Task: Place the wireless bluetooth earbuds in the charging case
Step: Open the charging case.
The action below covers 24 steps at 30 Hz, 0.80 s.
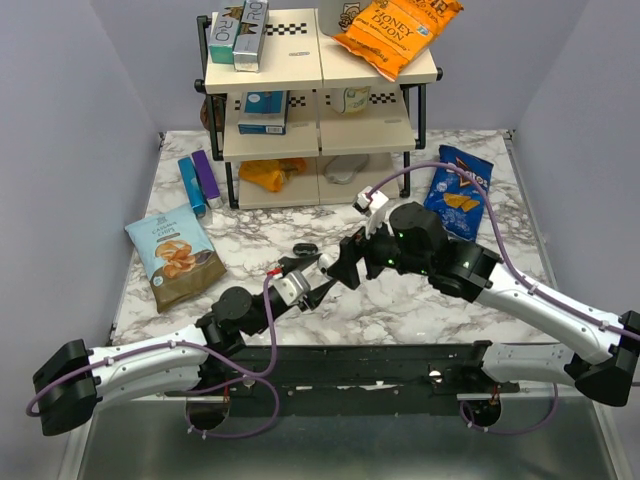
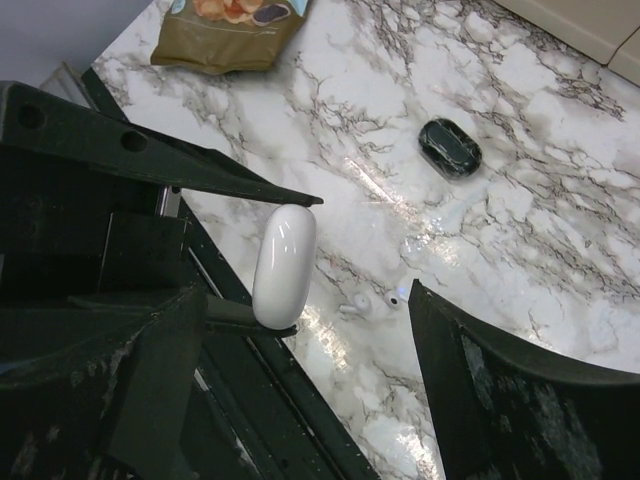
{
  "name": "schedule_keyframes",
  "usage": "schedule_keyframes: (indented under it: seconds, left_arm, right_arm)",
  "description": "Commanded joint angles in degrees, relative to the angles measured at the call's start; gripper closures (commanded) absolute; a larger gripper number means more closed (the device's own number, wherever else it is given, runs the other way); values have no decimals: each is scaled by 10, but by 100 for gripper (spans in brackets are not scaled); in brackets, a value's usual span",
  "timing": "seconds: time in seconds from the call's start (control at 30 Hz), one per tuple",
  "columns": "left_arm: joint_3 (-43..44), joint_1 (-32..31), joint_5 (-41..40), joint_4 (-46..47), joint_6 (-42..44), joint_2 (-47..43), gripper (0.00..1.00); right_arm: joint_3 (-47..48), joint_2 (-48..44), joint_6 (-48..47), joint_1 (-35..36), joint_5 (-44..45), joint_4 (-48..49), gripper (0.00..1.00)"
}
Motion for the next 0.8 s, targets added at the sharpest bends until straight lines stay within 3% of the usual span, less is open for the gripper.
schedule_keyframes:
  seconds: [0.0,0.77]
  left_arm:
    - [7,-9,-8,9,15,-12,100]
    - [-1,-20,-30,7,28,-29,100]
  right_arm:
    - [26,19,-5,0,8,2,11]
    - [21,2,16,-1,109,-23,22]
